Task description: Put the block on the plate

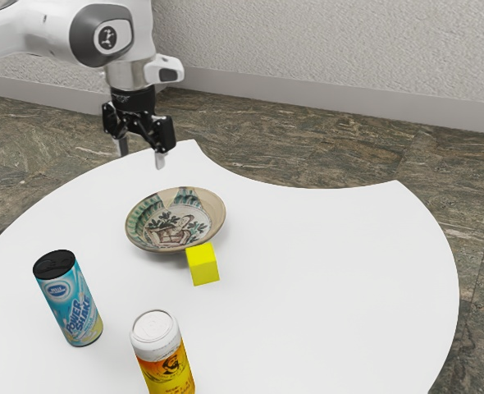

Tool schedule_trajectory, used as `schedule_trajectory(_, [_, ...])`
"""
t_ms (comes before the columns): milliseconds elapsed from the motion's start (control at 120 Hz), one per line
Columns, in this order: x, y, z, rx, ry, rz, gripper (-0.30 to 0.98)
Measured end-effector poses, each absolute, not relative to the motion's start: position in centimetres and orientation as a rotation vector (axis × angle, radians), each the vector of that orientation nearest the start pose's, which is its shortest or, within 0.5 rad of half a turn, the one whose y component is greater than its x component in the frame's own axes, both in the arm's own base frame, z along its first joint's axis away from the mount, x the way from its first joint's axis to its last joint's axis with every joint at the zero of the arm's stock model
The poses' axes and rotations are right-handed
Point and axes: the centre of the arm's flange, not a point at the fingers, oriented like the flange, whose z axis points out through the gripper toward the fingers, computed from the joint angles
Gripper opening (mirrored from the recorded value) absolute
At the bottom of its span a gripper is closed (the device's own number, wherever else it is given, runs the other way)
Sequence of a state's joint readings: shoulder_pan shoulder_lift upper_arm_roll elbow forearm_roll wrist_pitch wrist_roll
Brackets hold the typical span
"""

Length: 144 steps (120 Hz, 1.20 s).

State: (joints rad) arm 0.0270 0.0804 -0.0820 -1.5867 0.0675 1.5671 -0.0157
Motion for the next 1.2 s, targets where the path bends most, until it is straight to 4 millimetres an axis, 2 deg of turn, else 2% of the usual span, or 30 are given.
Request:
schedule_trajectory(142, [57.7,-2.5,57.0,-3.077,0.093,0.131,0.69])
schedule_trajectory(208, [58.5,-2.8,56.1,-3.08,0.082,0.119,0.69])
schedule_trajectory(325, [59.7,-4.3,54.7,-3.082,0.006,0.092,0.69])
schedule_trajectory(425, [60.5,-5.5,53.7,-3.075,-0.127,0.061,0.69])
schedule_trajectory(508, [62.3,-5.0,51.6,-3.061,-0.286,0.061,0.69])
schedule_trajectory(675, [65.4,-0.8,44.8,-2.995,-0.703,0.1,0.69])
schedule_trajectory(783, [66.6,0.2,41.7,-2.948,-0.907,0.079,0.69])
schedule_trajectory(858, [67.2,-0.2,40.4,-2.924,-1.009,0.056,0.69])
schedule_trajectory(950, [66.0,-1.0,38.5,-2.892,-1.108,0.064,0.69])
schedule_trajectory(1042, [64.7,-3.0,37.1,-2.876,-1.168,0.068,0.69])
schedule_trajectory(1117, [64.0,-4.1,36.5,-2.86,-1.202,0.059,0.69])
schedule_trajectory(1200, [63.9,-4.3,36.4,-2.84,-1.241,0.034,0.69])
